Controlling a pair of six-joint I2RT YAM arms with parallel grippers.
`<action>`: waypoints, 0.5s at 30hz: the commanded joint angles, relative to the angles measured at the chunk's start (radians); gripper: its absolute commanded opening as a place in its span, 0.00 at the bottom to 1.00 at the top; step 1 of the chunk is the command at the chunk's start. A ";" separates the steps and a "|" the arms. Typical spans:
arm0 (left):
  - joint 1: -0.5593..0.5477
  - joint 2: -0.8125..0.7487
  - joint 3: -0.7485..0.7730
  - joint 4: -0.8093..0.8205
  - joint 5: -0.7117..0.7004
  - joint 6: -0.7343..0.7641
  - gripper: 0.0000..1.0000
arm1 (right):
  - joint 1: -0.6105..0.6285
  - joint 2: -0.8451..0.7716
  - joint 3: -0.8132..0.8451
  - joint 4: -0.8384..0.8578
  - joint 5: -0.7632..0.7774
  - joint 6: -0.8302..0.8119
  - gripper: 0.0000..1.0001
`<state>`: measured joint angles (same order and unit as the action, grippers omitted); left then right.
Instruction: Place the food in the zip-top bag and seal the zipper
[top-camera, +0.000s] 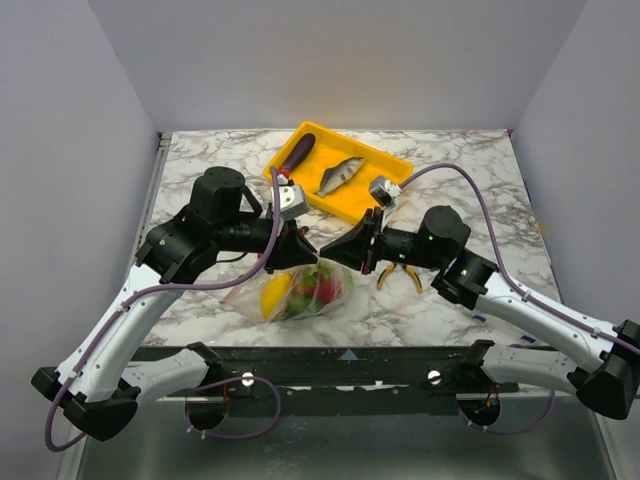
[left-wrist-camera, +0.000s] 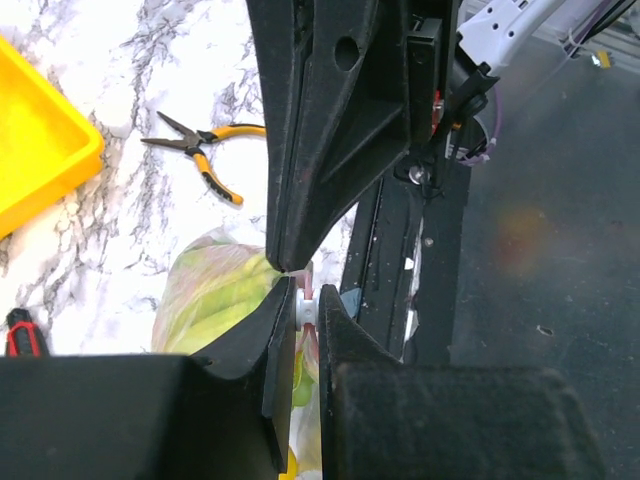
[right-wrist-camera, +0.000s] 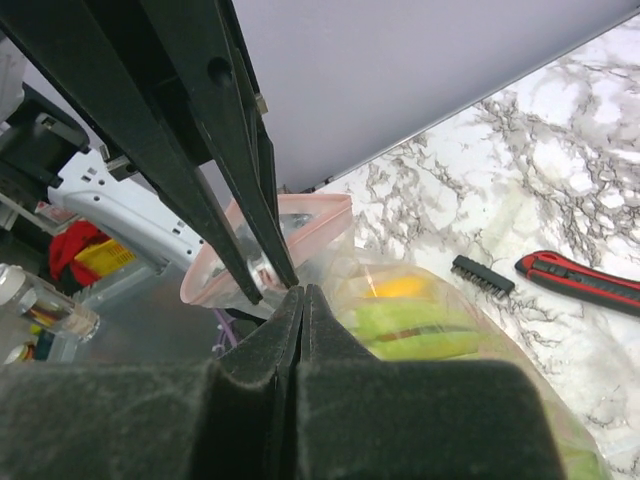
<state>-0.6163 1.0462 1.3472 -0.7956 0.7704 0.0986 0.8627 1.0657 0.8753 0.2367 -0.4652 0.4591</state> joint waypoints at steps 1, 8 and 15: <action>0.000 -0.016 -0.008 0.019 0.056 -0.068 0.00 | -0.005 0.031 0.071 -0.097 -0.081 -0.137 0.02; 0.000 -0.011 -0.005 0.052 0.048 -0.094 0.00 | -0.005 0.055 0.076 -0.199 -0.312 -0.260 0.48; 0.000 -0.031 -0.018 0.039 0.058 -0.094 0.00 | -0.005 0.117 0.096 -0.086 -0.357 -0.202 0.22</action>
<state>-0.6163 1.0412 1.3338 -0.7811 0.7918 0.0143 0.8570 1.1393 0.9310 0.0856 -0.7403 0.2287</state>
